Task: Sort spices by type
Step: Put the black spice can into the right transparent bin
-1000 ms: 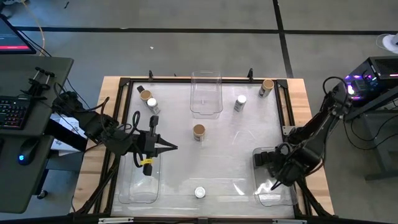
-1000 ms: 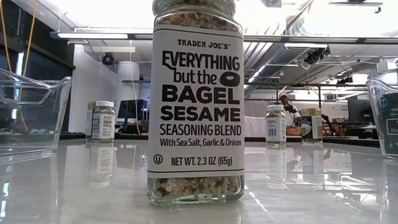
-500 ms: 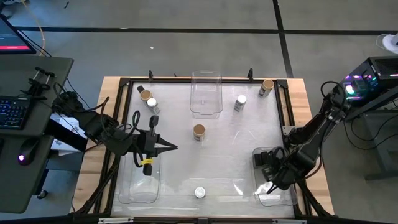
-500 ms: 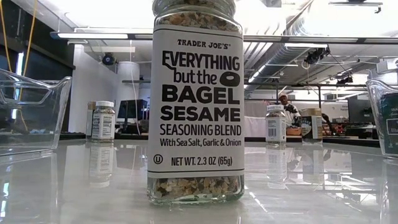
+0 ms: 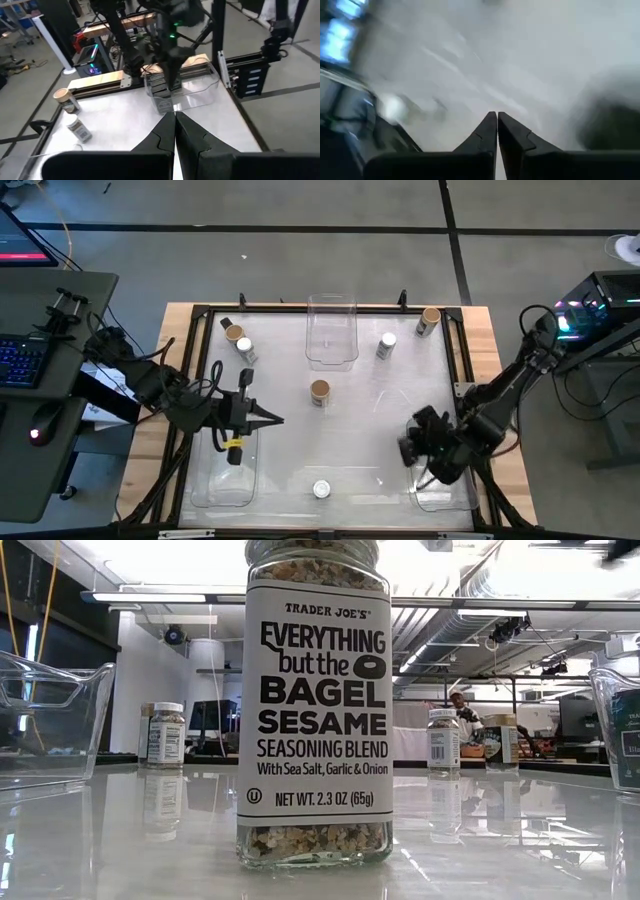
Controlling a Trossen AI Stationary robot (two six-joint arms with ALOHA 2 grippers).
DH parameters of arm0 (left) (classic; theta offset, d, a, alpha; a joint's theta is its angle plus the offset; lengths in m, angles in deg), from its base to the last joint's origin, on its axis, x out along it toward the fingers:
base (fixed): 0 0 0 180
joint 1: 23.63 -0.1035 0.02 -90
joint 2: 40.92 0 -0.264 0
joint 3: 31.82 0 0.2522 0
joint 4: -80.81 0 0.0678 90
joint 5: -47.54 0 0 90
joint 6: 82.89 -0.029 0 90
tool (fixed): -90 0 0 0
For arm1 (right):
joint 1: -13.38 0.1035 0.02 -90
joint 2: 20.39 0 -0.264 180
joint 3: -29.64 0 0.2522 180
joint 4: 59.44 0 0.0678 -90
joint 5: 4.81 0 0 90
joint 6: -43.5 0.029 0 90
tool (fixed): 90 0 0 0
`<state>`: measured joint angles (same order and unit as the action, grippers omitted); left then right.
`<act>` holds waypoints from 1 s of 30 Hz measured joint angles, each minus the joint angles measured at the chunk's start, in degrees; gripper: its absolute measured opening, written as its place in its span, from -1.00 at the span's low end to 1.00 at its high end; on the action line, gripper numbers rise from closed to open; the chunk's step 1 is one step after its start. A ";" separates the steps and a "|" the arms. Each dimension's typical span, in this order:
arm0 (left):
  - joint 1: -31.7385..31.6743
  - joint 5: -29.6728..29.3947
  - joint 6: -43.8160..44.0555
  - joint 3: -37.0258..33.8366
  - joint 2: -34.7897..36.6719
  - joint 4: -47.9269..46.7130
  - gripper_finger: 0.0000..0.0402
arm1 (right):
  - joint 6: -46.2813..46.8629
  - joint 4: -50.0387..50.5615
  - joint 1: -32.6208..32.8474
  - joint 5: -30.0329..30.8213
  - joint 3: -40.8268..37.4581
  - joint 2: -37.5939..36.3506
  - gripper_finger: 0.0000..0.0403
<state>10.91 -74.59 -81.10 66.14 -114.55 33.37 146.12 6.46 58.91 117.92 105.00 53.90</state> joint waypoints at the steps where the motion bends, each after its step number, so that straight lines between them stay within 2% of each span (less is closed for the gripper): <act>1: 0.46 0.03 0.42 0.00 0.18 -0.04 -1.00 | -3.78 -2.75 -1.25 2.54 0.18 0.00 -0.94; 3: 1.26 0.02 1.10 0.00 0.85 -0.01 -1.00 | -10.80 -8.27 -4.12 4.18 0.31 0.00 -0.94; 8: 2.61 -1.09 2.57 0.00 3.47 0.08 -1.00 | -25.44 -19.33 -10.74 3.17 0.31 0.00 -0.99; 10: 2.88 -5.35 5.48 0.00 4.82 -0.60 -1.00 | -30.33 -23.19 -12.94 2.49 0.31 0.00 -0.99; 12: 2.96 -12.74 10.06 0.00 6.42 -4.08 -1.00 | -34.65 -26.32 -14.97 1.14 0.31 0.00 -0.99; 14: 1.94 -20.87 16.69 0.00 7.76 -10.31 -1.00 | -37.94 -28.33 -16.67 -0.16 0.31 0.00 -0.99; 16: -1.25 -24.25 26.56 0.02 8.74 -18.91 -1.00 | -40.21 -29.39 -18.24 -1.13 0.31 0.00 -0.99; 17: -3.74 -23.40 32.37 0.02 9.14 -23.65 -1.00 | -41.20 -29.59 -18.92 -1.39 0.31 0.00 -0.99; 19: -10.71 -18.08 42.22 0.02 9.46 -33.23 -1.00 | -42.62 -29.68 -20.28 -1.44 0.31 0.00 -0.99; 22: -22.90 -9.32 47.27 -0.05 9.21 -44.27 -1.00 | -45.31 -29.70 -22.41 -1.48 0.31 0.00 -0.99; 27: -44.49 2.22 39.30 -0.04 8.58 -45.48 -1.00 | -51.74 -29.74 -26.37 -2.31 0.31 0.00 -0.99; 30: -56.42 7.86 31.41 -0.33 6.98 -45.03 -1.00 | -55.26 -29.77 -29.42 -6.41 0.31 0.00 -0.99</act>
<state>-45.51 -66.72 -49.70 65.81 -107.57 -11.66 90.86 -23.31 29.49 111.51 105.31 53.90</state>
